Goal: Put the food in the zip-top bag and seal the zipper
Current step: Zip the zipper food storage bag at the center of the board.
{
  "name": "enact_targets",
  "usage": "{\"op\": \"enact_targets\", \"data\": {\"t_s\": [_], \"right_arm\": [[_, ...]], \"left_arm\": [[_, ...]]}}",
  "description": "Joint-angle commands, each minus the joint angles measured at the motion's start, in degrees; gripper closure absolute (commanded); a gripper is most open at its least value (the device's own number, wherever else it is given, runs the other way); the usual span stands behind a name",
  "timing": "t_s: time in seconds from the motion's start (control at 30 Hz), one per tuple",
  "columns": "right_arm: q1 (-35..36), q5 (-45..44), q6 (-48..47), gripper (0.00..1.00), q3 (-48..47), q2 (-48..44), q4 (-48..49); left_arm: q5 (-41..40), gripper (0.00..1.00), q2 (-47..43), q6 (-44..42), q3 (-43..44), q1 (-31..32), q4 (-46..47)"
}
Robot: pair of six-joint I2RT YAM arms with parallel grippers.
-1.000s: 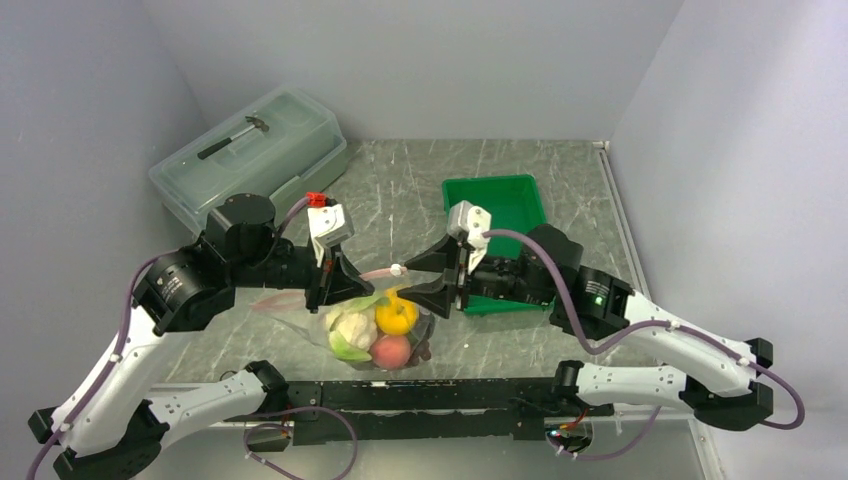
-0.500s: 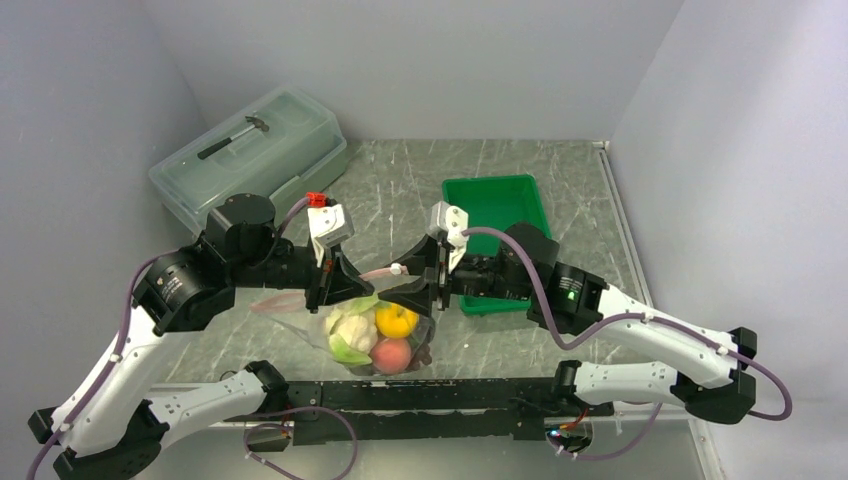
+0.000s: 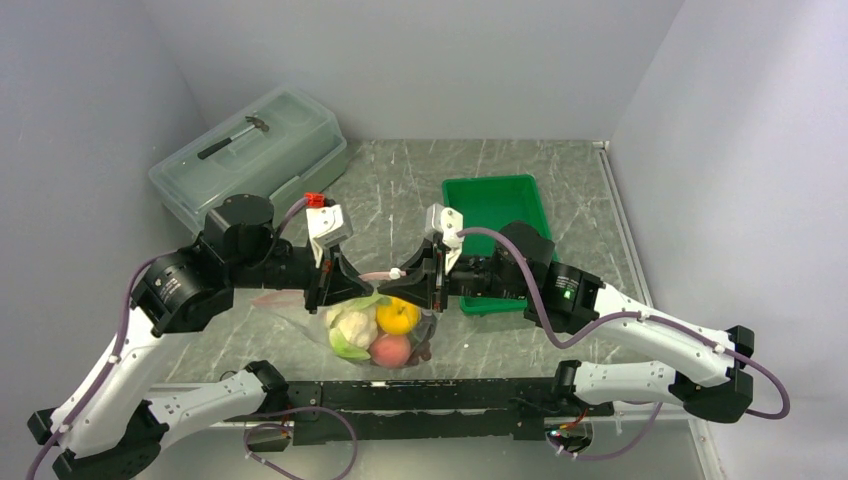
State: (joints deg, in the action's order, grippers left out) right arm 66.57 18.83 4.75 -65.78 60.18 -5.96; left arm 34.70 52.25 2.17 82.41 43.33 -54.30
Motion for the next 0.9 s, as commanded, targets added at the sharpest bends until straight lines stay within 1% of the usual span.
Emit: {"op": "enact_targets", "data": {"t_s": [0.0,0.17,0.23,0.27,0.33,0.4,0.47,0.5,0.63,0.67,0.7,0.73,0.87], "right_arm": [[0.0,2.5,0.2,0.88,-0.5,-0.7,1.9],[-0.1,4.1,-0.1,1.00,-0.7,-0.7,1.4],[-0.1,4.3,0.0,1.00,-0.9,-0.6,0.7],[0.0,4.2,0.1,0.95,-1.0,-0.7,0.7],[0.0,4.1,0.1,0.89,-0.9,-1.0,0.8],[0.0,4.1,0.2,0.80,-0.7,-1.3,1.1],[0.0,4.2,0.3,0.75,-0.3,-1.6,1.4],[0.0,4.1,0.3,0.72,-0.3,-1.7,1.4],[-0.1,4.0,0.4,0.68,0.2,-2.0,1.7],[0.0,4.0,0.4,0.68,0.2,-2.0,1.7],[-0.1,4.2,0.4,0.71,0.1,-1.9,1.7],[-0.1,4.5,0.3,0.76,-0.1,-1.7,1.6],[0.0,5.0,0.0,0.99,-1.1,-1.1,0.9]], "left_arm": [[1.4,1.00,-1.2,-0.5,3.4,-0.2,5.2],[0.8,1.00,-1.5,-0.5,3.5,-0.2,5.4],[0.7,1.00,-1.7,-0.5,3.5,-0.1,5.4],[0.6,1.00,-1.8,-0.5,3.5,-0.1,5.4],[0.6,1.00,-1.8,-0.4,3.6,-0.1,5.4],[0.6,1.00,-1.8,-0.4,3.6,-0.1,5.4],[0.6,1.00,-1.8,-0.3,3.6,-0.1,5.5],[0.6,1.00,-1.7,-0.2,3.7,-0.1,5.5],[0.7,1.00,-1.8,-0.2,3.7,-0.1,5.6],[0.8,1.00,-1.8,-0.2,3.7,-0.2,5.7],[0.9,1.00,-1.7,-0.2,3.7,-0.2,5.7],[0.9,1.00,-1.6,-0.1,3.7,-0.1,5.7],[1.1,1.00,-1.5,-0.1,3.6,-0.1,5.9]]}}
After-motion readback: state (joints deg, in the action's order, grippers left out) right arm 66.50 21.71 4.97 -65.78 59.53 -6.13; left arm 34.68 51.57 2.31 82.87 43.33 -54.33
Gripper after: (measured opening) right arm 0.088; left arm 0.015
